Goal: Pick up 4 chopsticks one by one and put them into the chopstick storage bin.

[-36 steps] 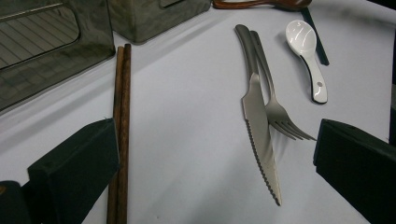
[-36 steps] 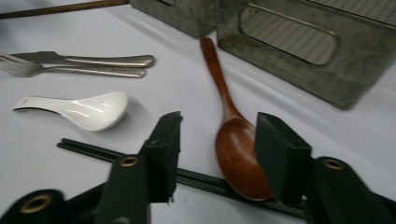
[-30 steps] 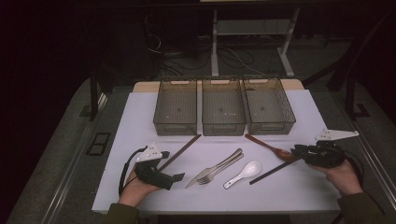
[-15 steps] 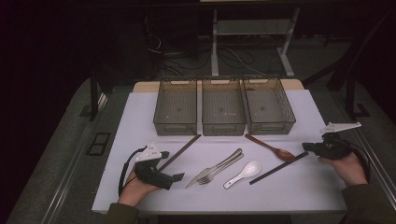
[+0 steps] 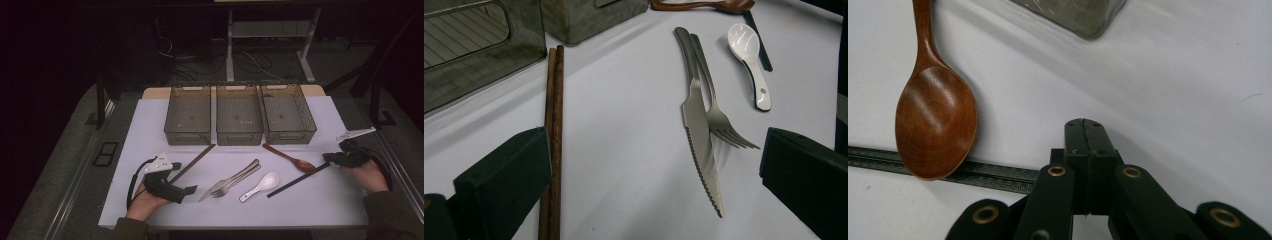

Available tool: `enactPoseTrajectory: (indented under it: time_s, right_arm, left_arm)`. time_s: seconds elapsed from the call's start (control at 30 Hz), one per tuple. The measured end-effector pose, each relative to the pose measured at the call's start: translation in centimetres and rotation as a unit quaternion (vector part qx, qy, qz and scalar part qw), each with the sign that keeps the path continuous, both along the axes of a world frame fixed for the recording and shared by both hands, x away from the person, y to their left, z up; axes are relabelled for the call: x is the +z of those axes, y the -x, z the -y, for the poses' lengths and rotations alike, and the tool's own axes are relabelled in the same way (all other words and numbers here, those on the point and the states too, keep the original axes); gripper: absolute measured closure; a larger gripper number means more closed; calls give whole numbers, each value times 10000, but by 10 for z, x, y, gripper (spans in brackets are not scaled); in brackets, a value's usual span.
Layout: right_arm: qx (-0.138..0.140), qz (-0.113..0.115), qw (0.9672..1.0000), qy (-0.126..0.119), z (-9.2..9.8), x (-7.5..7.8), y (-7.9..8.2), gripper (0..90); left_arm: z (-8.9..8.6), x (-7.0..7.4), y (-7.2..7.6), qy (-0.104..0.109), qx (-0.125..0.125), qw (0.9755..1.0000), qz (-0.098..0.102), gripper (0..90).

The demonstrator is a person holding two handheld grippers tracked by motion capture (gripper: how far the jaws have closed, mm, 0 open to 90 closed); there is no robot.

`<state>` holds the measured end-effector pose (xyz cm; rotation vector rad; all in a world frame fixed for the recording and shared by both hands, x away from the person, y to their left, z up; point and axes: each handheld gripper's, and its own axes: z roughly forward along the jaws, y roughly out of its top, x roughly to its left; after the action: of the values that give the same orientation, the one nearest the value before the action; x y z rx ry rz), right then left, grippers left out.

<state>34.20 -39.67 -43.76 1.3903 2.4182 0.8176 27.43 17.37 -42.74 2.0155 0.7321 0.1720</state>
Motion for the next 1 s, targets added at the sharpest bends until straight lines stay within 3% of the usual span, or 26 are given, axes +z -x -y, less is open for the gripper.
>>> enactPoseTrajectory:
  time_s: [1.0]
  right_arm:
    - [-17, -177, 9998, 98, 1, 0, 2, 896]
  left_arm:
    - [0, 0, 1, -1, -53, 10000, -43, 0]
